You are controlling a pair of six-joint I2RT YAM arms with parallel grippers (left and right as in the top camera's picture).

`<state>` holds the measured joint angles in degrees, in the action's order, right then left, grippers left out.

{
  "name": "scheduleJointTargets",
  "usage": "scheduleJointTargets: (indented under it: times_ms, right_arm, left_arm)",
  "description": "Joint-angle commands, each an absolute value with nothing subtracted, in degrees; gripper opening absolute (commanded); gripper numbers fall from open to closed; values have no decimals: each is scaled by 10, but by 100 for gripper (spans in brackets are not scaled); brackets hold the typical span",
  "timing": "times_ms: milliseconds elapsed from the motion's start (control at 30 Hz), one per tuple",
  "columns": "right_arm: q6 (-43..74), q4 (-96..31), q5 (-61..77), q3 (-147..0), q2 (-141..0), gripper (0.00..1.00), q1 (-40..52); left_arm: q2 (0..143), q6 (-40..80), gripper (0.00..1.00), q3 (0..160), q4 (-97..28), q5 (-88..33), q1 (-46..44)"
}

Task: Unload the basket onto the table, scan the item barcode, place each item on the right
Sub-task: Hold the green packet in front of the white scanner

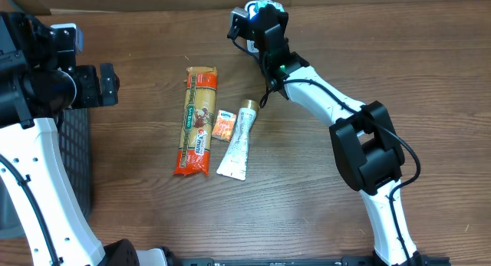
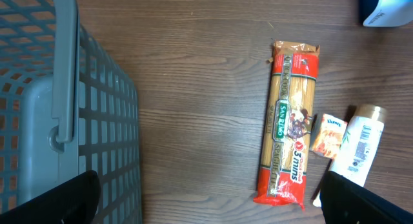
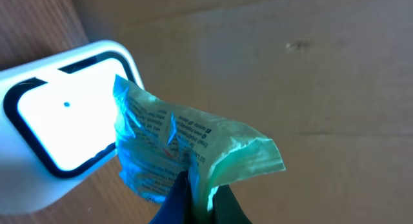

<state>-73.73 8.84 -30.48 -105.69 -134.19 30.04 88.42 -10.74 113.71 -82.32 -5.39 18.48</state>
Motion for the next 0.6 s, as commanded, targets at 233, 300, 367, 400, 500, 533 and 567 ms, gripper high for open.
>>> scheduleJointTargets:
  times_ms: [233,300,367,400,500,533,567]
  right_arm:
    - [-800,140,-286,-1070,-1332,4,302]
    - [-800,135,-284,-1070,-1332,4,302]
    - [-800,133,-284,-1069,-1332,4,303]
    - [-800,132,-284,-1069,-1332,4,302]
    - [-797,132,-284,-1070,-1332,4,302]
    - [-794,132,-283,-1070,-1332,4,302]
    - [-791,132,-283,-1070,-1332,4,302]
  left_arm:
    - [888,-116,100,1136,-823,-58,182]
    - [888,-116,100,1136,-823,-58,182]
    - [888,-116,100,1136,-823,-58,182]
    - [888,-116,100,1136,-823,-58,182]
    - [888,-116,100,1136,-823,-58,182]
    - [888,-116,100,1136,-823,-58,182]
    - [888,-116,100,1136,-823,-58,182]
